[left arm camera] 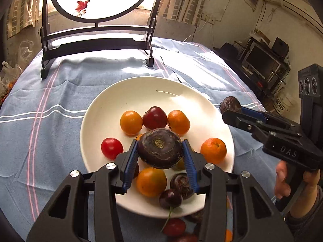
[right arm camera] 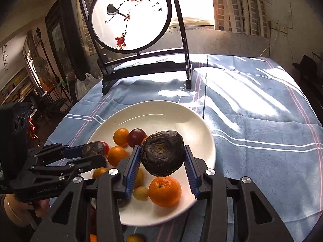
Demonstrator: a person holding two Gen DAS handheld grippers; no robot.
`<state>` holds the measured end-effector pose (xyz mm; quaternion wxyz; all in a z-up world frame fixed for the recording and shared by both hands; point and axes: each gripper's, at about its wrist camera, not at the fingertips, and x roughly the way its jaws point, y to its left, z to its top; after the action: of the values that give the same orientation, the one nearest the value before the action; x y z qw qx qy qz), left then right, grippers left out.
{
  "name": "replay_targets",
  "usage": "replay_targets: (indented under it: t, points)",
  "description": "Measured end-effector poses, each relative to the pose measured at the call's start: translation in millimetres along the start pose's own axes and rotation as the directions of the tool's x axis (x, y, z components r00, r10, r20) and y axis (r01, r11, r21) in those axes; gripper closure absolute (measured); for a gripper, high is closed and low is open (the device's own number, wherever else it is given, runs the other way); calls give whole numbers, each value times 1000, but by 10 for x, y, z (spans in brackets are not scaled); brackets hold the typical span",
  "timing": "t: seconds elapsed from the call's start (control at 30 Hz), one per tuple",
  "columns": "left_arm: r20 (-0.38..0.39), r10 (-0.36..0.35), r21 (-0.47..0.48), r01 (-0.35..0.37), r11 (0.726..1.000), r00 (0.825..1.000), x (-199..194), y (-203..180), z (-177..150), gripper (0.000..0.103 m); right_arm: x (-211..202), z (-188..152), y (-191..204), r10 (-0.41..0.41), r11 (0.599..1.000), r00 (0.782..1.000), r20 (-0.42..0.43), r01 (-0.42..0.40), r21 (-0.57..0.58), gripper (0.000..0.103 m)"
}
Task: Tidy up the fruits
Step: 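Carry a dark mangosteen to the plate with left tool while right carries another, then carry an orange to the plate with right tool while left carries a red plum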
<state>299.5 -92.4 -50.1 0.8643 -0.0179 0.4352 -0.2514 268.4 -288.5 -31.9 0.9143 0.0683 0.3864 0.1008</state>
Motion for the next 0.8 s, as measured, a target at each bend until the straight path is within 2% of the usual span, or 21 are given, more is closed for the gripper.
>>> replay_targets:
  t: [0.07,0.1,0.2,0.33,0.5,0.53,0.63,0.7,0.8]
  points:
    - [-9,3,-28,-3,1000,1000,75,60,37,60,69,6,0,-10,1000,1000,8,10,2,45]
    - [-7,-6,-40,6,999,1000,66,82,42,54,57,-3,-1,-11,1000,1000,18,11,7,44]
    - [41,8,-22,-7,1000,999,-110,71,-19,45,-65,-78,19,19,1000,999,34,-19,5,43]
    - [82,3,0,-3,1000,997,-434,50,-203,44,-317,-292,99,15,999,999,43,-14,-38,43]
    - [121,34,48,-40,998,992,-813,45,-699,31,-667,-859,366,91,988,996,5,-90,-127,41]
    - [117,30,40,-35,999,993,-854,78,-812,26,-715,-993,451,105,983,994,-6,-105,-154,40]
    - [82,57,34,-60,998,995,-878,153,-1109,25,-792,-1299,701,120,964,992,-25,-122,-237,39]
    - [65,87,50,-90,995,994,-882,152,-1266,25,-791,-1396,828,133,955,990,-36,-138,-264,39]
    - [48,95,50,-97,994,994,-889,148,-1422,25,-707,-1426,950,138,952,989,-52,-147,-270,39]
